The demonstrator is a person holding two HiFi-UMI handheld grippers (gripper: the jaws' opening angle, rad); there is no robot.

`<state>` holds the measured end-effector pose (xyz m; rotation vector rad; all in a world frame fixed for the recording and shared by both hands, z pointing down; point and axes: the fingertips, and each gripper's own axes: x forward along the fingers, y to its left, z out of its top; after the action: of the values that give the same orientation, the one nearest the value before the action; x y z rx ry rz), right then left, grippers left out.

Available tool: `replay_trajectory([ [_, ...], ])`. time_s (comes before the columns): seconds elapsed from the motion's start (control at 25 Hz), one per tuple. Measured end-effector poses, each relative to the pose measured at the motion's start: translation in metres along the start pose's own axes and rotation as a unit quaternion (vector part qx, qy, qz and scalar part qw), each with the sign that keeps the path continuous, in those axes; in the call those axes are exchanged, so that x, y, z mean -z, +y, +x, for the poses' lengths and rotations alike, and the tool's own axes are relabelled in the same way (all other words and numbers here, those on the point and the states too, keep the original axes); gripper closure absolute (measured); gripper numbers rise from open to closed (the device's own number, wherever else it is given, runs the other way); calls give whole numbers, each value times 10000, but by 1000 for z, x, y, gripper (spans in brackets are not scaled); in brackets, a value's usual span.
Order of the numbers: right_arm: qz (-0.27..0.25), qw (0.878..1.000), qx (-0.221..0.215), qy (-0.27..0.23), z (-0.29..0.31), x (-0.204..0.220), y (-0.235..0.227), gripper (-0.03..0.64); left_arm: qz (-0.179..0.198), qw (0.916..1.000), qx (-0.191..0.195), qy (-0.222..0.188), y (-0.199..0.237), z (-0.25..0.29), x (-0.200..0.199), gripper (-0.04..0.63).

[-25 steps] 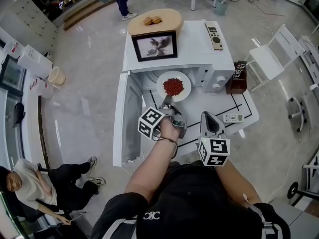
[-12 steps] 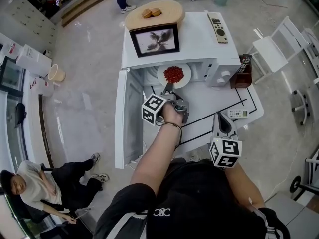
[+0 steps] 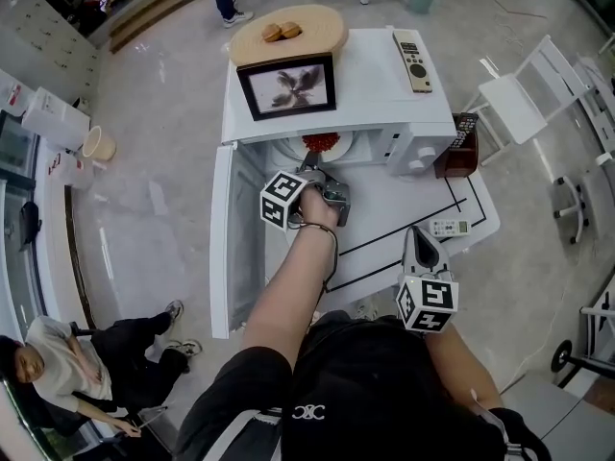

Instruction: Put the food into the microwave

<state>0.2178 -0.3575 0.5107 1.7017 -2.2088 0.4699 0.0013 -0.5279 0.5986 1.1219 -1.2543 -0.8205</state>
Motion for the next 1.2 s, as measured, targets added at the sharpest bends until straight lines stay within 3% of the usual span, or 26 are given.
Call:
replay_trajectory([
  [0.76, -3, 9999, 162, 5, -3, -1, -11, 612, -219, 9993, -261, -120, 13, 35, -23, 580],
  [1.2, 53, 9998, 196, 73, -3, 4, -12, 612, -15, 9989, -469, -70, 22, 40, -21, 580],
])
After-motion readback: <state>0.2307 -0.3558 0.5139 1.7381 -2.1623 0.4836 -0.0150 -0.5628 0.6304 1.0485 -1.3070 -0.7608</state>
